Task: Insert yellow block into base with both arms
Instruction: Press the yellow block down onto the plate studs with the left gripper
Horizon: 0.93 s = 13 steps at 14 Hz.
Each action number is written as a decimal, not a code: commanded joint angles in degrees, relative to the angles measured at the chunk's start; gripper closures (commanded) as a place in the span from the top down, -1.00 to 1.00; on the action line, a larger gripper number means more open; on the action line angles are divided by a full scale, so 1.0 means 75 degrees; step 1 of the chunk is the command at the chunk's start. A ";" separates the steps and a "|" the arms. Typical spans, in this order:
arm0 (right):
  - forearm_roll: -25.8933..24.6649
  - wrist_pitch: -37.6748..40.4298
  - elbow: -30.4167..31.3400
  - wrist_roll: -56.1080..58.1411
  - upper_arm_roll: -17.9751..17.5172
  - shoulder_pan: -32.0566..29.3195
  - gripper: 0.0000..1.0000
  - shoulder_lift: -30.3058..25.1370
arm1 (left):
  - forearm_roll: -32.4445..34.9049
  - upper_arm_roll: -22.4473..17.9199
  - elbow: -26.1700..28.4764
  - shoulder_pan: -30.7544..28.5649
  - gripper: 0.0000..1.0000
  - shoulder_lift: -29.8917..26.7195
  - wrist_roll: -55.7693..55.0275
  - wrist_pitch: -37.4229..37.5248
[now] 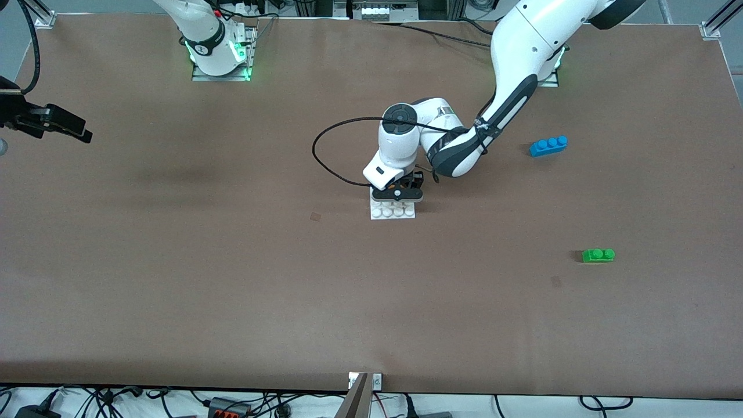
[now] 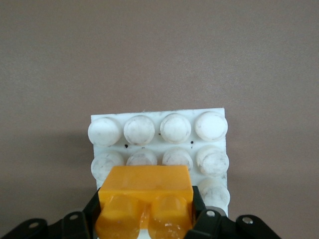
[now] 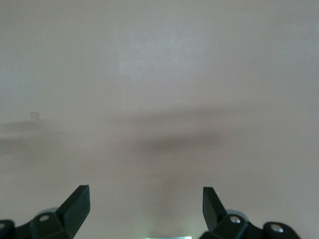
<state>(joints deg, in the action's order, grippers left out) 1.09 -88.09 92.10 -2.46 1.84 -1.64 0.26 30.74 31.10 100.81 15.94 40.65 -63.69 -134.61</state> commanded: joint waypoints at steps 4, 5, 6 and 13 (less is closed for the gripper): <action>0.0043 0.0073 -0.0162 -0.0106 -0.0023 -0.0038 1.00 0.0059 | -0.0079 0.0142 0.0012 0.0090 -0.37 0.0241 -0.0050 0.0264; 0.0043 0.0085 -0.0162 -0.0106 -0.0023 -0.0038 1.00 0.0059 | -0.0079 0.0212 -0.0011 0.0055 -0.37 0.0217 -0.0050 0.0369; 0.0043 0.0074 -0.0162 -0.0106 -0.0023 -0.0038 1.00 0.0059 | -0.0114 0.0259 -0.0035 0.0043 -0.37 0.0217 -0.0039 0.0440; 0.0043 0.0073 -0.0162 -0.0106 -0.0023 -0.0038 1.00 0.0059 | -0.0360 0.0248 -0.0070 0.0043 -0.38 0.0264 0.0067 0.0406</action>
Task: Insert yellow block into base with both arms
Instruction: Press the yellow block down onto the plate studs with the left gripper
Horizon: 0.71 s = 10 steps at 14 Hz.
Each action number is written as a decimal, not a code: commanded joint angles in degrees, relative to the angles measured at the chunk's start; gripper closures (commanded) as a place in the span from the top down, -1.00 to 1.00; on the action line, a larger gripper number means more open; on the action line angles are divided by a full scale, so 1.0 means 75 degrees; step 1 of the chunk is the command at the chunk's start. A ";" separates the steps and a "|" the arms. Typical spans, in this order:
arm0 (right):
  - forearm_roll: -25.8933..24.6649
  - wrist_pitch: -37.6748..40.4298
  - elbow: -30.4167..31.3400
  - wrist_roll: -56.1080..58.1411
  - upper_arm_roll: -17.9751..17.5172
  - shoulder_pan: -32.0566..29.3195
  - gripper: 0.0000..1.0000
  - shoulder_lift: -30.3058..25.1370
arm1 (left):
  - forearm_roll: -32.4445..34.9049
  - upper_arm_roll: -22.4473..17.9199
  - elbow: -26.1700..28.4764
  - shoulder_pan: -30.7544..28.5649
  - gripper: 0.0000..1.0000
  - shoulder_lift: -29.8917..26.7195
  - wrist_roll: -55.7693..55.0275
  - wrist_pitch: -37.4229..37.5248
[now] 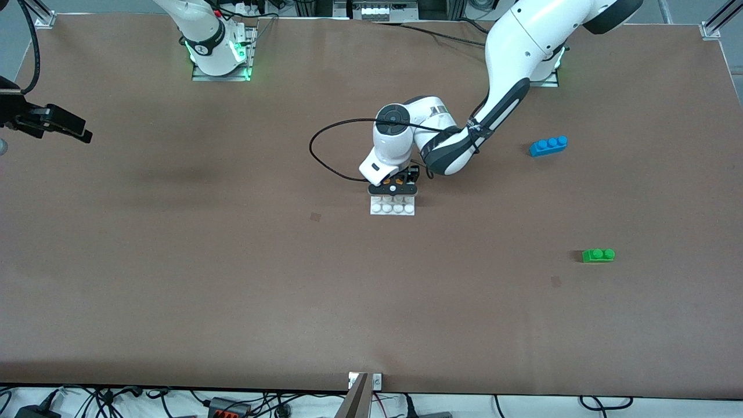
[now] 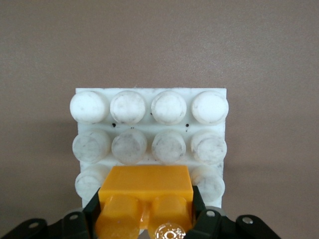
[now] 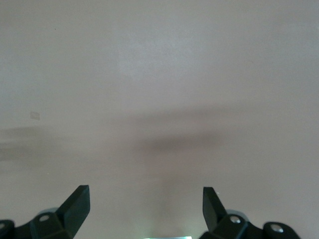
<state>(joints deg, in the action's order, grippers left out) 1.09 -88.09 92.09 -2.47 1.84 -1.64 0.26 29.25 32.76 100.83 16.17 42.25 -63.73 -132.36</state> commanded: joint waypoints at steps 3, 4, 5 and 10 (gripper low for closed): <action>0.0043 0.0074 -0.0162 -0.0105 -0.0023 -0.0039 1.00 0.0059 | -0.0162 0.0015 -0.0061 0.0011 -0.38 0.0085 0.0200 0.0071; 0.0043 0.0074 -0.0162 -0.0105 -0.0035 -0.0039 1.00 0.0059 | -0.0162 0.0003 -0.0061 0.0011 -0.39 0.0096 0.0201 0.0059; 0.0043 0.0074 -0.0162 -0.0105 -0.0023 -0.0039 1.00 0.0059 | -0.0162 0.0003 -0.0061 0.0011 -0.39 0.0108 0.0201 0.0047; 0.0043 0.0074 -0.0162 -0.0105 -0.0023 -0.0039 1.00 0.0059 | -0.0232 0.0050 -0.0247 -0.0175 1.00 -0.0207 0.0189 0.0595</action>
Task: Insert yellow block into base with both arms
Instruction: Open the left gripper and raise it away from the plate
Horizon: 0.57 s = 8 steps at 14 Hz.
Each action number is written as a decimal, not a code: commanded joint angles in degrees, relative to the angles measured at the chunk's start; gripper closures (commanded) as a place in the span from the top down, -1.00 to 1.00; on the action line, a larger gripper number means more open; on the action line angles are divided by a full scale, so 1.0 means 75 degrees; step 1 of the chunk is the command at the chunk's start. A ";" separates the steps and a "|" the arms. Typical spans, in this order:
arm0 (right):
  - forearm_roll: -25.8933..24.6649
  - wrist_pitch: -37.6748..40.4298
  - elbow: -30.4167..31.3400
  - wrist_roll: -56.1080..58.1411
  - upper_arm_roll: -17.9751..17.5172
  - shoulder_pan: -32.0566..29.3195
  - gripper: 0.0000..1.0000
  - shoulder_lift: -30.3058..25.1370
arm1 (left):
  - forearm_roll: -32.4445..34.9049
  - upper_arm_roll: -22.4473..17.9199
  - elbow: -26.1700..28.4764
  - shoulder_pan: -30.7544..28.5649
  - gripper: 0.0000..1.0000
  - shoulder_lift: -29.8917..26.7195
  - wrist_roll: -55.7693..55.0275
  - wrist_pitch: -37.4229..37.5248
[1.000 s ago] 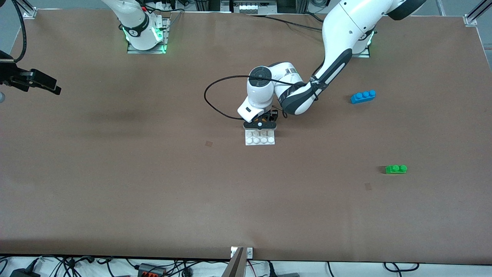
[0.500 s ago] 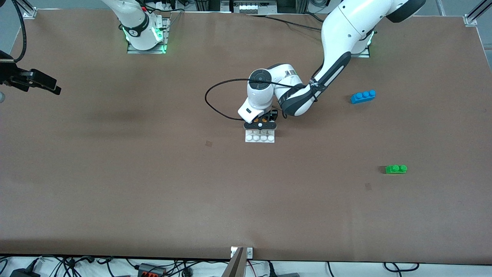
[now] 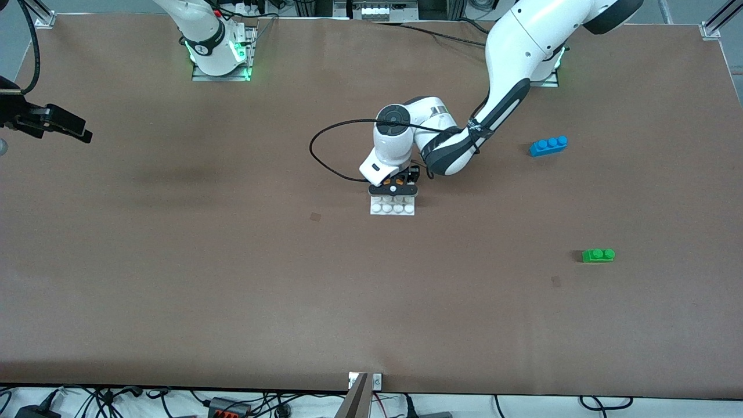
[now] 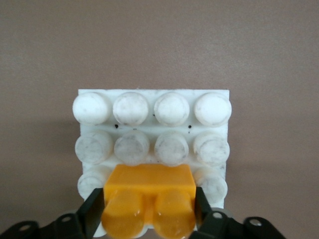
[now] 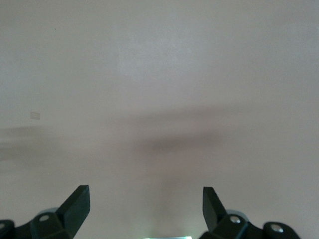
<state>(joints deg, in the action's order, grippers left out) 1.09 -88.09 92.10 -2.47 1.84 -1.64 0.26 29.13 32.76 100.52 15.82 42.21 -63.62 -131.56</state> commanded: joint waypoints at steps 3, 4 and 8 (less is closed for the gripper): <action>0.0043 0.0074 -0.0162 -0.0104 -0.0023 -0.0039 1.00 0.0059 | -0.0788 0.0237 -0.0932 -0.0397 1.00 -0.0435 0.0629 0.1344; 0.0043 0.0074 -0.0162 -0.0104 -0.0023 -0.0039 1.00 0.0059 | -0.1069 0.0237 -0.0968 -0.0595 1.00 -0.0611 0.0944 0.1474; 0.0043 0.0085 -0.0162 -0.0093 -0.0023 -0.0039 1.00 0.0059 | -0.2361 0.0167 -0.0957 -0.1685 1.00 -0.1536 0.1836 0.2280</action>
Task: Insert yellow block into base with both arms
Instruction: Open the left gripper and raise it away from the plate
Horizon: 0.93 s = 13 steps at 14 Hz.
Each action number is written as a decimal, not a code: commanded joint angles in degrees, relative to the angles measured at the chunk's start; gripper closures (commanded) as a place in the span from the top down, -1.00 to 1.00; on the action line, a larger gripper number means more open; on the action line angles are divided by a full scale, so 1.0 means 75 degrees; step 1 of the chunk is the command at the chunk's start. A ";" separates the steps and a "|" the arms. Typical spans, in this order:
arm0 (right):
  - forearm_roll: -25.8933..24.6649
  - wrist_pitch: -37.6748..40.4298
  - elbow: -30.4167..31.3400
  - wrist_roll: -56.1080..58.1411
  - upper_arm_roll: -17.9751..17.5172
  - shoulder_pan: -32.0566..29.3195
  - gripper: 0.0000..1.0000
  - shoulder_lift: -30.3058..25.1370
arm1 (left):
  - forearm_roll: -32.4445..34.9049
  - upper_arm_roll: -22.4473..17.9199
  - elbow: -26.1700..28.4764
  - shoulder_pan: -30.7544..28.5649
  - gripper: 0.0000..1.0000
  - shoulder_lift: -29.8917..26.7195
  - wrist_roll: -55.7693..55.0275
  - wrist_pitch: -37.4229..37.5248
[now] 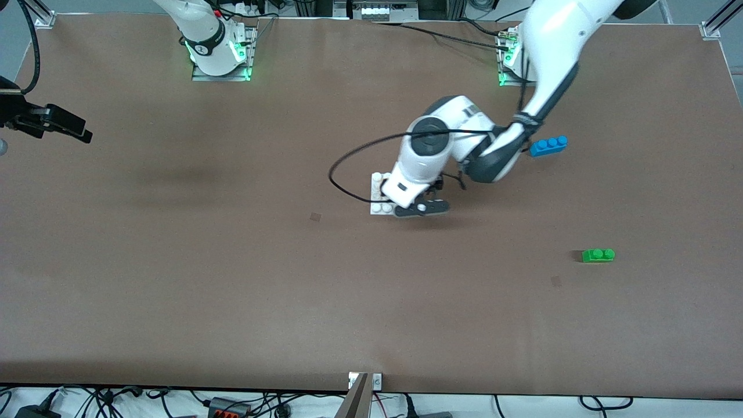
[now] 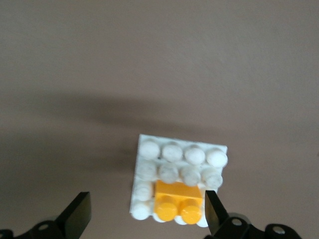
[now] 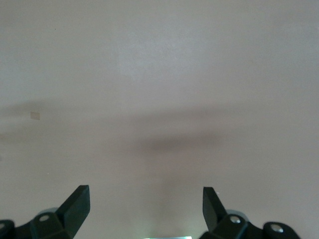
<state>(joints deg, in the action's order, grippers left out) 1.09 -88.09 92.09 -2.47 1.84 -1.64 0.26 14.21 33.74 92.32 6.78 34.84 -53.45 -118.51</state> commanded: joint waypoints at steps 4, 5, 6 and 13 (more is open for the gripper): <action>0.0042 0.0074 -0.0162 -0.0092 -0.0035 -0.0039 1.00 0.0059 | -0.0465 -0.0138 0.0136 -0.1395 1.00 -0.1583 0.2180 0.1711; 0.0042 0.0074 -0.0162 -0.0092 -0.0023 -0.0039 1.00 0.0047 | -0.0477 -0.0348 0.0136 -0.1396 1.00 -0.1877 0.2239 0.2028; 0.0042 0.0074 -0.0162 -0.0092 -0.0023 -0.0039 1.00 0.0059 | -0.0500 -0.0431 0.0136 -0.1419 1.00 -0.2216 0.2309 0.2194; 0.0042 0.0074 -0.0162 -0.0104 -0.0023 -0.0027 1.00 0.0059 | -0.1684 -0.1250 -0.0190 -0.2286 1.00 -0.4094 0.3481 0.4103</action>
<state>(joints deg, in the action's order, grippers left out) 1.09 -88.09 92.06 -2.47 1.84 -1.65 0.28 3.16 26.80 91.48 -10.15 6.32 -29.81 -90.40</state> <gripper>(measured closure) 0.000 0.000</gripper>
